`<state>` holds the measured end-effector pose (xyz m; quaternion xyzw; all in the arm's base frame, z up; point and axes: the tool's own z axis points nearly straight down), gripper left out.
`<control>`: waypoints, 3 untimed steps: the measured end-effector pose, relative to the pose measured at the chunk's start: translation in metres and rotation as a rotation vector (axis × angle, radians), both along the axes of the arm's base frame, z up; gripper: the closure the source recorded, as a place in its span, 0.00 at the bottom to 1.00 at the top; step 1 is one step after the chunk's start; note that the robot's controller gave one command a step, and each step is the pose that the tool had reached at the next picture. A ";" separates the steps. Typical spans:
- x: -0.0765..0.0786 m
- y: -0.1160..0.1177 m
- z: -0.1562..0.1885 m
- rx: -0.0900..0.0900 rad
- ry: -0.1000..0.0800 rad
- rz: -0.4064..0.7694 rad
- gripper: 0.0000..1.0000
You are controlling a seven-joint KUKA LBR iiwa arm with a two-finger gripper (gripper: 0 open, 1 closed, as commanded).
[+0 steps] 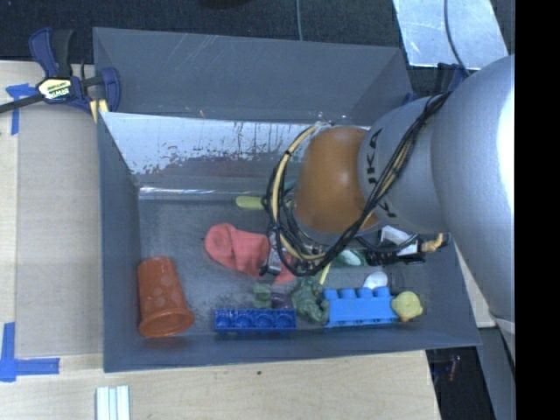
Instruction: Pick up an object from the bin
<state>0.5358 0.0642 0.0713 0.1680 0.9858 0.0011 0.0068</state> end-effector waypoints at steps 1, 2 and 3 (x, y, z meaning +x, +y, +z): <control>0.000 0.000 0.004 0.000 -0.003 0.000 1.00; 0.000 0.000 0.008 0.000 -0.003 0.000 1.00; -0.001 0.000 0.026 0.000 0.002 -0.001 1.00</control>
Offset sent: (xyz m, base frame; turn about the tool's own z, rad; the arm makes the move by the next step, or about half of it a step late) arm -0.0001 -0.0003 0.0033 0.0003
